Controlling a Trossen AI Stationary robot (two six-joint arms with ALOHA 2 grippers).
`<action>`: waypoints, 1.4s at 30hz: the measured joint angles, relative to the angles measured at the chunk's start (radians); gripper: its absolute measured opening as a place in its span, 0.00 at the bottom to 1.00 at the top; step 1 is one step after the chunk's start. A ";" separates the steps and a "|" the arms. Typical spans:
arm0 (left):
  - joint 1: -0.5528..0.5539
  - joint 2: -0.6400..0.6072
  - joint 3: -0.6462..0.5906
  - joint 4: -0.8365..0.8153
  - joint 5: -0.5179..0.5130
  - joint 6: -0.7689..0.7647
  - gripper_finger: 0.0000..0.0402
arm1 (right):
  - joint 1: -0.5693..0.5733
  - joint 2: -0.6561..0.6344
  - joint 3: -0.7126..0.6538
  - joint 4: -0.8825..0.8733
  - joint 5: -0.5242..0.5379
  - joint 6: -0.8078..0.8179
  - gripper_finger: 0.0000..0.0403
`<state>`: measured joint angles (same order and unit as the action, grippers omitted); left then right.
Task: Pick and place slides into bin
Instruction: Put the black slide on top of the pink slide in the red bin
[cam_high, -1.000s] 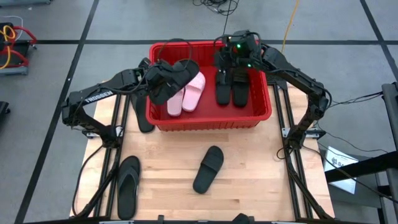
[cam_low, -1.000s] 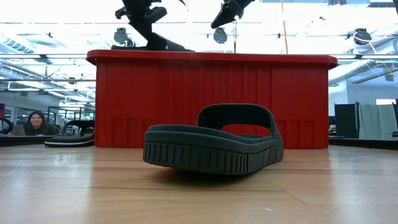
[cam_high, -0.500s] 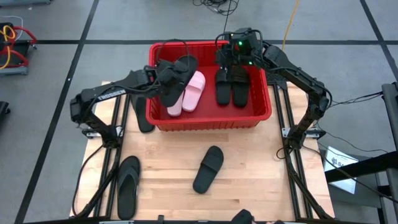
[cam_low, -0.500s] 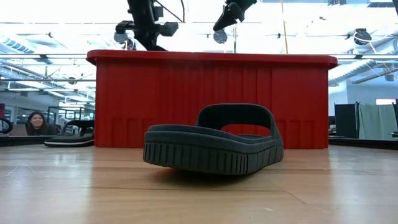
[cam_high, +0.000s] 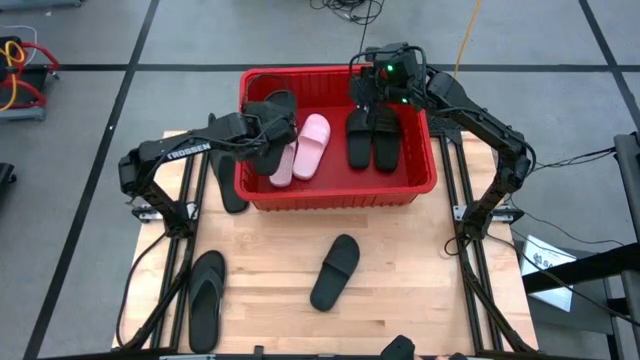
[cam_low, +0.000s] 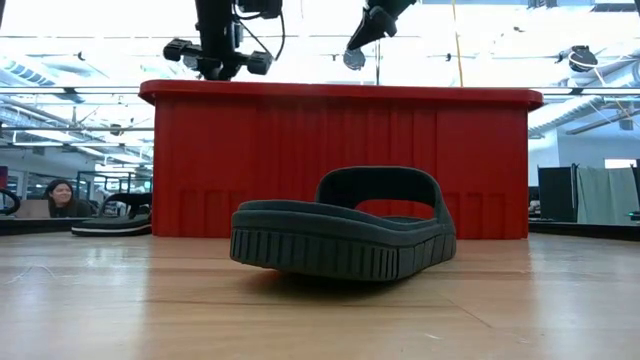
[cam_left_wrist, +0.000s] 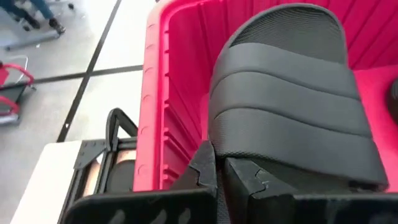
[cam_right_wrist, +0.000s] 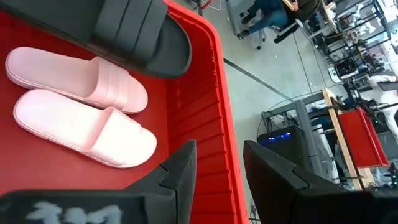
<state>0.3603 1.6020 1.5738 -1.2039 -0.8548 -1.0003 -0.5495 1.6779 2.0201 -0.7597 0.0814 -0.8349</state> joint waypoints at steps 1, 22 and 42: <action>-0.002 0.000 0.000 -0.005 -0.001 -0.018 0.00 | 0.000 0.000 0.000 0.000 0.000 -0.001 0.31; -0.006 0.000 -0.299 0.294 0.051 -0.092 0.00 | 0.000 -0.001 0.000 0.000 -0.003 -0.015 0.31; -0.005 0.001 -0.321 0.295 0.037 -0.093 0.01 | 0.000 -0.001 0.000 0.000 -0.003 0.019 0.31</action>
<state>0.3550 1.6028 1.2530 -0.9089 -0.8182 -1.0938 -0.5491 1.6772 2.0201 -0.7593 0.0780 -0.8162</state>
